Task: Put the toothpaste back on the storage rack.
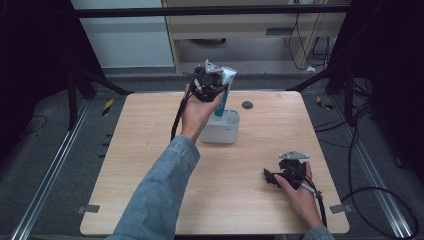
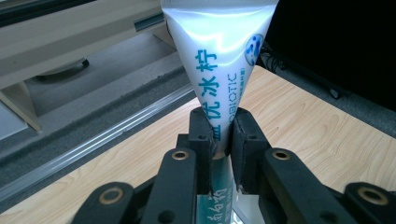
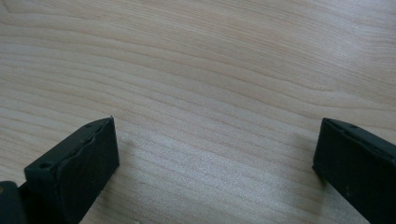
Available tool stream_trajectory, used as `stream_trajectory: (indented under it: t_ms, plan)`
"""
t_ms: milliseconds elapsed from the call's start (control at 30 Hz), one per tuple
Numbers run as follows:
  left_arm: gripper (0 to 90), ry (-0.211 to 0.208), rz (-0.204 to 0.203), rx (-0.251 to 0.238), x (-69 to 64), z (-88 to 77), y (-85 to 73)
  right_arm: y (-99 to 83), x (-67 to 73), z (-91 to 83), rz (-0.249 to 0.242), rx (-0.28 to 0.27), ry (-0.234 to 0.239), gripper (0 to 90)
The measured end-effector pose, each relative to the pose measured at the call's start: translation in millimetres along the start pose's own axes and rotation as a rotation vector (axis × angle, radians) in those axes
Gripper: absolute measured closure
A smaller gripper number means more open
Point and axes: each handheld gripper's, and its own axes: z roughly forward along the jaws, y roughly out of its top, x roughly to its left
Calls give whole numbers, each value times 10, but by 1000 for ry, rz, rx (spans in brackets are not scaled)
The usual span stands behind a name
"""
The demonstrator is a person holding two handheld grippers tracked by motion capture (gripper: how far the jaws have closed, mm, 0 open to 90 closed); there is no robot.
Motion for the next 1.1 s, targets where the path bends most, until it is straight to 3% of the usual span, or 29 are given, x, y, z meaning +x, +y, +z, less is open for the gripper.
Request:
stream_trajectory:
  t_ms: [333, 1100]
  plan:
    - [794, 3, -8, 1, -26, 90, -26, 0, 1, -1, 2, 2, 1, 4]
    - [794, 7, -15, -11, -5, 130, -82, 0, 1, -2, 2, 3, 0, 4]
